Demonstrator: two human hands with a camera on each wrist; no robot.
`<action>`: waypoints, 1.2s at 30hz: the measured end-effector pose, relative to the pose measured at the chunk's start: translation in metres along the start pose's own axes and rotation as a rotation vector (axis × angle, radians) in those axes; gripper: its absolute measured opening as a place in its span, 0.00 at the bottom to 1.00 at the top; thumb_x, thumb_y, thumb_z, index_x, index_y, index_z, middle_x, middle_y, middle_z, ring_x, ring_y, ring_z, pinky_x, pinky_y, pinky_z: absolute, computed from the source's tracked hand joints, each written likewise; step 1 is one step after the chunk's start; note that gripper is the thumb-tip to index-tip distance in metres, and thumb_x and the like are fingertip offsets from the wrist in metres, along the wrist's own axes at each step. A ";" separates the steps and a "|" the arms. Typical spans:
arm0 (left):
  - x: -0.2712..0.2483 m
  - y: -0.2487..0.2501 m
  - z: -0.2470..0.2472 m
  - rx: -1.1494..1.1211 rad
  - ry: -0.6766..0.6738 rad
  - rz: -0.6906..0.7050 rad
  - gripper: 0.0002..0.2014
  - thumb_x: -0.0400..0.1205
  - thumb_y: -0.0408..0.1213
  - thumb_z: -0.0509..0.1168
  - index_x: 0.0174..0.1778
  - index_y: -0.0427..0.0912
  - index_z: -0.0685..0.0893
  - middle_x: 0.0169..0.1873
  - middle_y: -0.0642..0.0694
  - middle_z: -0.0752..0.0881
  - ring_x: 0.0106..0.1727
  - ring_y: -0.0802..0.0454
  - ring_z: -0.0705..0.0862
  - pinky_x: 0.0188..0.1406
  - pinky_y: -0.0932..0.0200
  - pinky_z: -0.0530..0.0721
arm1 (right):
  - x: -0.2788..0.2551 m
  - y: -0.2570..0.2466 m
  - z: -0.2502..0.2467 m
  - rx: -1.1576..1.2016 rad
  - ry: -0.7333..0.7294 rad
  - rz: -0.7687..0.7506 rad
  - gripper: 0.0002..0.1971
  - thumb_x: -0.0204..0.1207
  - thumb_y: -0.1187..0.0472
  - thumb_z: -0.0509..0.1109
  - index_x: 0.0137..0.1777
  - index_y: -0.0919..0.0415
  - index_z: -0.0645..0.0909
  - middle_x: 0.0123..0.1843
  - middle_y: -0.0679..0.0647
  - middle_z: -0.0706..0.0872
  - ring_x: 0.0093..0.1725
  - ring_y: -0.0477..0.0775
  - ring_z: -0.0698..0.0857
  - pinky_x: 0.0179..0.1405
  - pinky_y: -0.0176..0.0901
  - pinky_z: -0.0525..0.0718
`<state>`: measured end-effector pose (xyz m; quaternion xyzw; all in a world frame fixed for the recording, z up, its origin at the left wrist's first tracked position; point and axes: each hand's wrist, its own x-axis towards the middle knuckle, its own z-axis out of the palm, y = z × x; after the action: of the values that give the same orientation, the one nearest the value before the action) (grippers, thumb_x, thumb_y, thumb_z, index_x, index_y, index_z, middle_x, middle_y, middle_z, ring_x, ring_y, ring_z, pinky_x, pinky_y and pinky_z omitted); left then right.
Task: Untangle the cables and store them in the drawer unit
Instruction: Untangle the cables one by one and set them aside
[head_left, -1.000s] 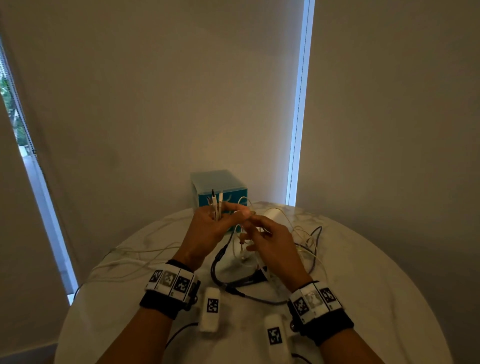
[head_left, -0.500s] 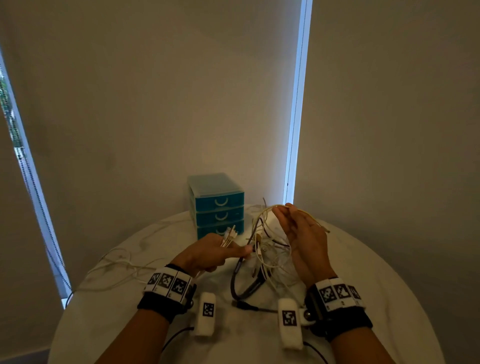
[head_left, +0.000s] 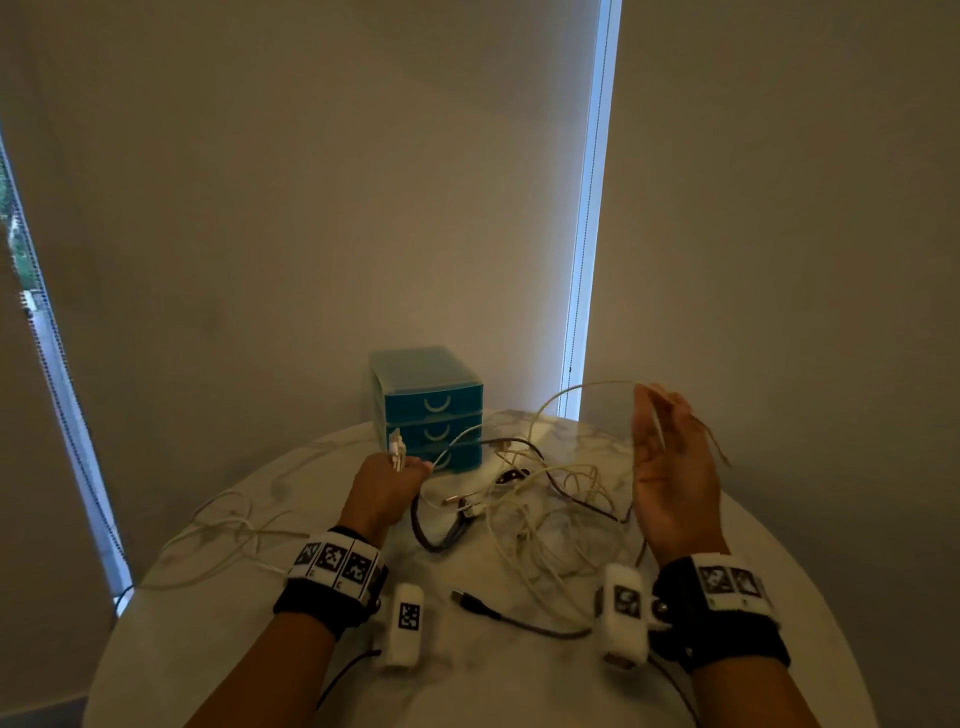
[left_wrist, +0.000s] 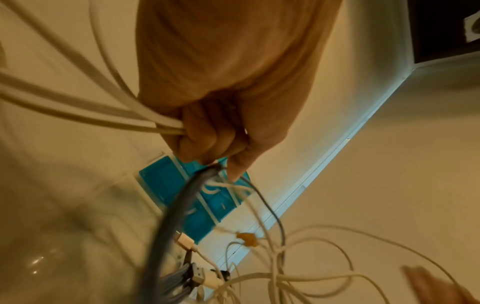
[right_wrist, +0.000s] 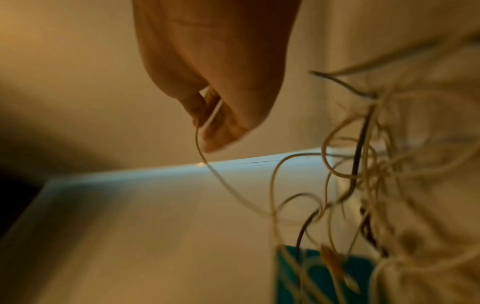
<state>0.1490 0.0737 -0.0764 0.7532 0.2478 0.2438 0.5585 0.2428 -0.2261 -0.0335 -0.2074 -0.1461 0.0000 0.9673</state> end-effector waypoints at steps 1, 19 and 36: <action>-0.003 0.004 0.001 -0.008 -0.013 0.021 0.10 0.83 0.36 0.77 0.40 0.40 0.85 0.29 0.45 0.81 0.29 0.51 0.78 0.29 0.59 0.74 | -0.003 0.008 0.006 -0.173 -0.049 -0.013 0.13 0.94 0.61 0.62 0.71 0.64 0.82 0.75 0.56 0.89 0.76 0.54 0.88 0.71 0.46 0.89; -0.044 0.044 0.000 -0.276 -0.114 0.296 0.25 0.88 0.64 0.64 0.38 0.45 0.85 0.23 0.57 0.76 0.26 0.58 0.73 0.33 0.57 0.71 | -0.066 0.092 0.037 -1.504 -0.770 0.048 0.09 0.91 0.47 0.67 0.57 0.40 0.90 0.51 0.39 0.93 0.51 0.36 0.89 0.47 0.25 0.80; -0.053 0.058 -0.006 -0.550 -0.415 0.303 0.25 0.90 0.58 0.61 0.32 0.48 0.70 0.26 0.48 0.64 0.27 0.53 0.57 0.31 0.52 0.53 | -0.059 0.093 0.037 -0.388 -0.129 0.459 0.13 0.87 0.68 0.70 0.68 0.72 0.85 0.63 0.67 0.94 0.65 0.65 0.94 0.67 0.55 0.90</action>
<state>0.1105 0.0291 -0.0241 0.6365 -0.0598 0.2231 0.7359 0.1815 -0.1296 -0.0550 -0.4152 -0.1537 0.2036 0.8732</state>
